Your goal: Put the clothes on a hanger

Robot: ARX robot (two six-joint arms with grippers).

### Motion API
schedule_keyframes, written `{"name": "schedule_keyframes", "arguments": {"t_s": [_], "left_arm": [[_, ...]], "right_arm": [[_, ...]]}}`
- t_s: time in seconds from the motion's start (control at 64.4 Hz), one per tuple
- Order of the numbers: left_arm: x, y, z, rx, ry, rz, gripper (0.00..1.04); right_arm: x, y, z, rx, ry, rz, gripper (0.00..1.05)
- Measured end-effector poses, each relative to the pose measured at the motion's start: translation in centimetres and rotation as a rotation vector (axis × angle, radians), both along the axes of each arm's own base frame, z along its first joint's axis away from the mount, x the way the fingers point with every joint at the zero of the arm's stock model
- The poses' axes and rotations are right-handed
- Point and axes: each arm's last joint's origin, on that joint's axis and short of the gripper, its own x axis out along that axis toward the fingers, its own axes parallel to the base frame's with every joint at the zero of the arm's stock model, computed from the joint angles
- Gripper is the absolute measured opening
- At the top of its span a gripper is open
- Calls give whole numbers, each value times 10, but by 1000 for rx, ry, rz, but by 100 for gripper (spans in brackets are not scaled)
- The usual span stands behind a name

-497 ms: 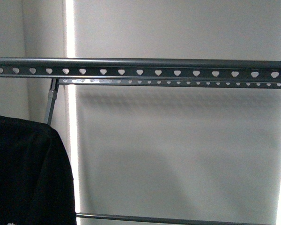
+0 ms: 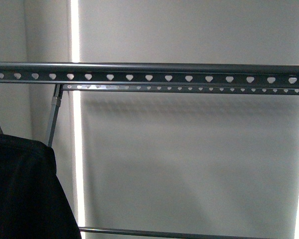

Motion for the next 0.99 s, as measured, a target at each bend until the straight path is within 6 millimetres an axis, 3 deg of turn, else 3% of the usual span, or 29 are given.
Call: {"name": "schedule_keyframes", "arguments": {"t_s": [0.093, 0.186, 0.311, 0.419, 0.575, 0.745, 0.901, 0.994], "left_arm": [[7, -5, 17, -57, -12, -46, 98], [22, -6, 53, -73, -86, 25, 98], [72, -10, 116, -115, -60, 380, 98], [108, -28, 148, -139, -29, 527, 98], [144, -61, 182, -180, 66, 733, 98], [174, -97, 192, -174, 144, 858, 98], [195, -99, 178, -183, 187, 942, 98], [209, -90, 163, -188, 219, 1005, 98]], "right_arm": [[0, 0, 0, 0, 0, -2, 97], [0, 0, 0, 0, 0, -1, 97], [0, 0, 0, 0, 0, -1, 97], [0, 0, 0, 0, 0, -1, 97], [0, 0, 0, 0, 0, -2, 97], [0, 0, 0, 0, 0, -1, 97], [0, 0, 0, 0, 0, -2, 97], [0, 0, 0, 0, 0, -1, 97]]}}
